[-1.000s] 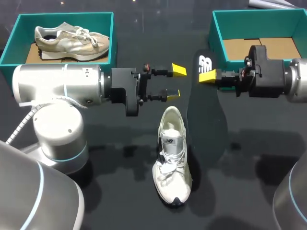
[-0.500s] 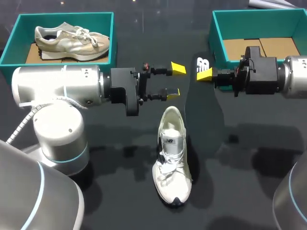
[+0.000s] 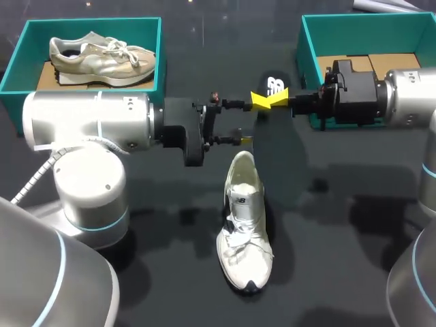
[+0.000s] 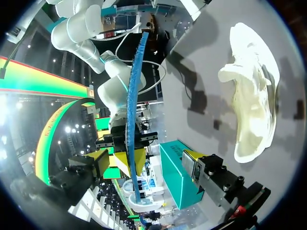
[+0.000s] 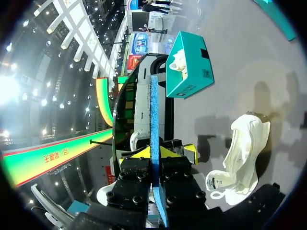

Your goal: Take the shoe out of the shoebox, open the shoe tongue, remove and reinsert the insole, then place the shoe into the shoebox

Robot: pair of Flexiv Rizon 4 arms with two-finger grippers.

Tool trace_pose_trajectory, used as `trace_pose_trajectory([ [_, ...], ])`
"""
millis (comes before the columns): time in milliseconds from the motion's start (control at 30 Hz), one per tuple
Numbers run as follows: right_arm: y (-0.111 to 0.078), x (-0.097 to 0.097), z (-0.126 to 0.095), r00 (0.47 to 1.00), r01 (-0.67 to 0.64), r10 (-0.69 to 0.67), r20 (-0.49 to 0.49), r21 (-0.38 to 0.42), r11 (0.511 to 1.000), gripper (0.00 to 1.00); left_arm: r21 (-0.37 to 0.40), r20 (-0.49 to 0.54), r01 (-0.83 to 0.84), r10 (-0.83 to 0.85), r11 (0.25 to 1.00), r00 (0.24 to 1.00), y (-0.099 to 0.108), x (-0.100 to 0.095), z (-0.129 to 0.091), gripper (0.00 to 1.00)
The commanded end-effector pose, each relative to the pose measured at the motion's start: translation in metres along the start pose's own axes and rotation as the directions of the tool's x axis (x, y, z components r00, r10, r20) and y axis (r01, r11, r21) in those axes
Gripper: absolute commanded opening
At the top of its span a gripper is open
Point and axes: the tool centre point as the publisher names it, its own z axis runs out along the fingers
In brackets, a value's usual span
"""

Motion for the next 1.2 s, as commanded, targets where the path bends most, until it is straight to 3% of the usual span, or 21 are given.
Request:
trace_pose_trajectory([
  [33,0.001,0.0,0.003,1.0,-0.002,0.002,0.004,0.001,1.0,0.0,-0.006,-0.017,0.001,-0.001,1.0,1.0,-0.001,-0.003,0.004,1.0],
  [167,0.001,0.0,0.003,1.0,-0.002,0.002,0.004,0.001,1.0,0.0,0.034,0.003,-0.004,0.004,0.999,1.0,-0.006,-0.003,0.008,1.0],
  [433,0.02,-0.012,0.009,0.999,-0.029,0.03,-0.024,0.023,0.999,0.0,0.021,0.026,0.01,-0.01,1.0,1.0,-0.006,-0.003,0.006,1.0],
  [467,0.023,-0.013,0.009,0.999,-0.032,0.032,-0.025,0.024,0.999,0.0,0.014,0.031,0.017,-0.018,1.0,0.999,-0.005,-0.003,0.005,0.98],
  [600,0.03,-0.014,0.008,0.999,-0.036,0.037,-0.035,0.026,0.999,0.0,0.02,0.038,0.023,-0.024,1.0,0.999,-0.005,-0.003,0.006,0.57],
  [1000,0.041,-0.018,-0.001,0.997,-0.05,0.051,-0.051,0.023,0.998,0.0,0.023,0.03,0.035,-0.036,0.999,0.999,-0.002,0.001,0.007,0.36],
  [1200,0.043,-0.017,-0.001,0.997,-0.054,0.056,-0.056,0.025,0.998,0.0,0.013,0.025,0.044,-0.044,0.999,0.999,0.002,0.005,0.013,0.35],
])
